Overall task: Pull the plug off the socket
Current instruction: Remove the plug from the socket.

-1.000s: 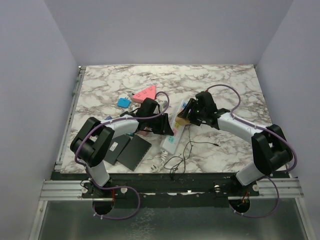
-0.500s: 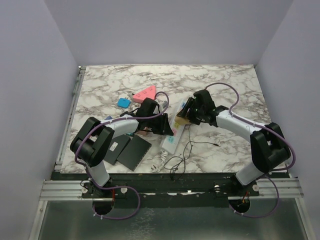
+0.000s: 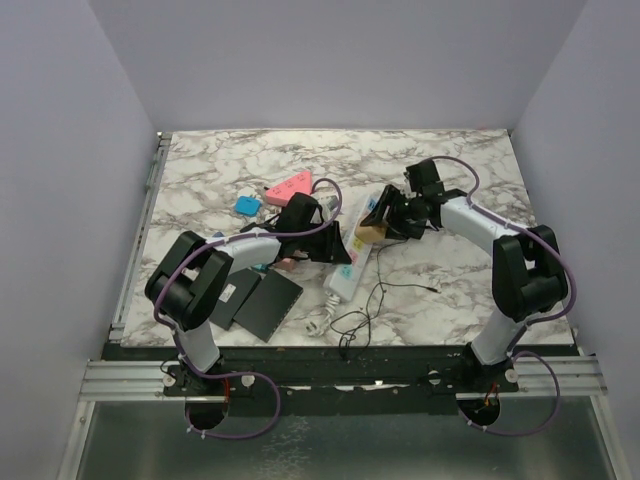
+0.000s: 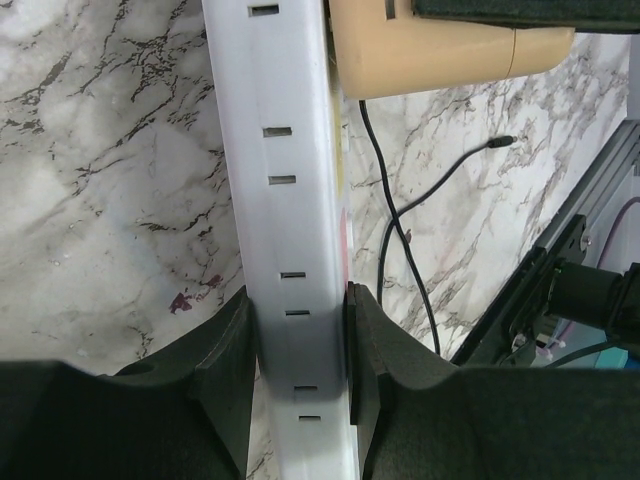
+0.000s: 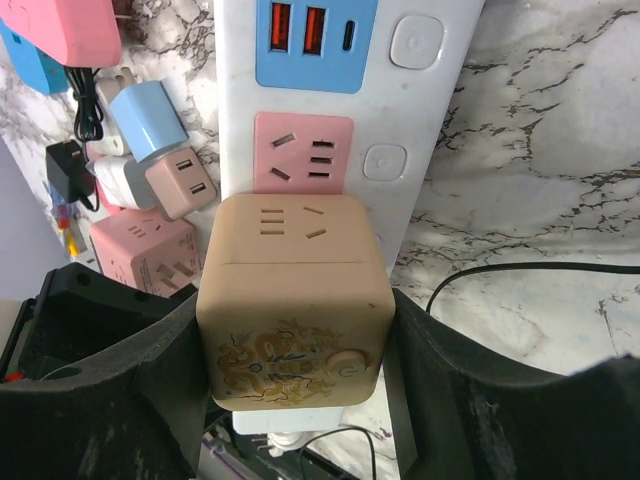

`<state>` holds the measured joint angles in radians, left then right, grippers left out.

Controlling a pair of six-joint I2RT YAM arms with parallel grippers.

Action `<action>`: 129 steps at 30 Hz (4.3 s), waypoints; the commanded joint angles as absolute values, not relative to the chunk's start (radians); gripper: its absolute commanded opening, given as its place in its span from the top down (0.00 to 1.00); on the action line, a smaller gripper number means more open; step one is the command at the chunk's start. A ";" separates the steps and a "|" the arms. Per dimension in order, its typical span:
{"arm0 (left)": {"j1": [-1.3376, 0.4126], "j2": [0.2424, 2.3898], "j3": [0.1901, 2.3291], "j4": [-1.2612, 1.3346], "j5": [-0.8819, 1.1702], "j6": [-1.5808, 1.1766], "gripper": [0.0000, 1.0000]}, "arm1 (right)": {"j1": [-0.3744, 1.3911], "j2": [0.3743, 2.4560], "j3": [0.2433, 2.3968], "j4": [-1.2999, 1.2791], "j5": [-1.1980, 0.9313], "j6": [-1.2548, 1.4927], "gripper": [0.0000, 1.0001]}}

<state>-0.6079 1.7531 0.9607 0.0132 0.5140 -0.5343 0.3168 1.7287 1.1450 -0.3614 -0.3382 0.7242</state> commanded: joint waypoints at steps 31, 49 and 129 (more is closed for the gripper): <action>-0.622 1.815 0.937 -0.138 0.472 -0.413 1.00 | 0.519 1.476 0.770 0.025 0.055 0.903 1.00; -0.622 1.818 0.937 -0.140 0.475 -0.410 1.00 | 0.460 1.503 0.900 -0.091 0.102 0.813 1.00; -0.620 1.773 0.930 -0.145 0.410 -0.420 1.00 | 0.302 1.506 0.899 -0.061 -0.123 0.839 1.00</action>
